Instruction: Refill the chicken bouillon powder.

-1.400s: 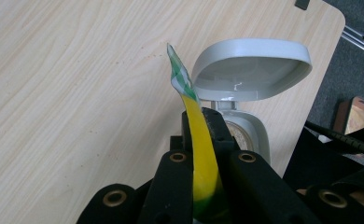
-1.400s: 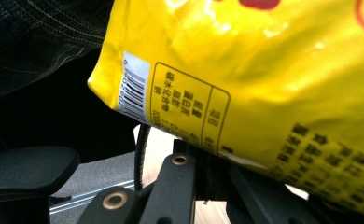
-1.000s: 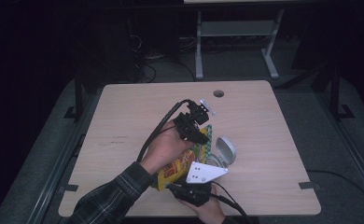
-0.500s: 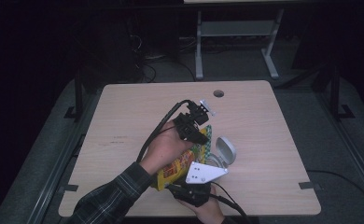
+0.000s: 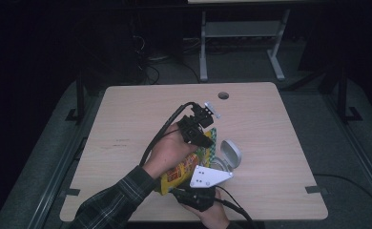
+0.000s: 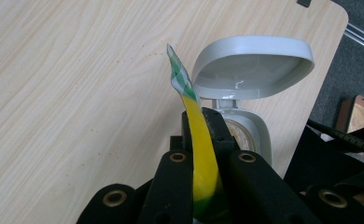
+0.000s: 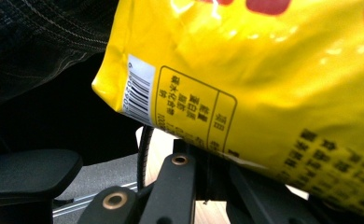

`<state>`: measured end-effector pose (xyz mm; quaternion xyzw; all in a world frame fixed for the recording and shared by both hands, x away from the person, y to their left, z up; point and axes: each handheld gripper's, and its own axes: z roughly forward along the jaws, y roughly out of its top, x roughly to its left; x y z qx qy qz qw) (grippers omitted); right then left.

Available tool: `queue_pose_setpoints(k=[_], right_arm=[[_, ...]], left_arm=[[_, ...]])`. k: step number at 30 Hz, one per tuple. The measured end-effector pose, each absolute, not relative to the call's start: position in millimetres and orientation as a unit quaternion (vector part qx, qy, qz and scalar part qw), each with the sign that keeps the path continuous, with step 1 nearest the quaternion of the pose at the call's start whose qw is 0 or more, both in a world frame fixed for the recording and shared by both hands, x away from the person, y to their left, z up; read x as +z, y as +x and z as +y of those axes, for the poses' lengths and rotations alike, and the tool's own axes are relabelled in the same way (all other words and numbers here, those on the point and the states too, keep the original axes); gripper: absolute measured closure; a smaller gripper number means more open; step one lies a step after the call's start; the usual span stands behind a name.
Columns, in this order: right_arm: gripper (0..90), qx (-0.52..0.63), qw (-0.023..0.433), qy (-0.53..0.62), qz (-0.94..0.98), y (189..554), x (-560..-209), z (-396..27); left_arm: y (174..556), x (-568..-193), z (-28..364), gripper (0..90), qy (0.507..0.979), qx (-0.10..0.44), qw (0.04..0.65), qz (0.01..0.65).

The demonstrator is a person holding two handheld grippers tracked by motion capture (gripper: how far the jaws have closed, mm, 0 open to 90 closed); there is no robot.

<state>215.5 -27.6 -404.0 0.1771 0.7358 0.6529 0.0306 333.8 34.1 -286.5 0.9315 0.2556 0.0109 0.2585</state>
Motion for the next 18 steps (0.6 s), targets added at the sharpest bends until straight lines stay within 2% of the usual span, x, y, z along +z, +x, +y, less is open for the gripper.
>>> queue_pose_setpoints(k=[18], right_arm=[[90.0,0.653,0.031,0.178,0.736,215.4,-403.7,-28.0]], left_arm=[[333.5,-286.4,33.2,89.7,0.932,0.011,0.257,0.256]])
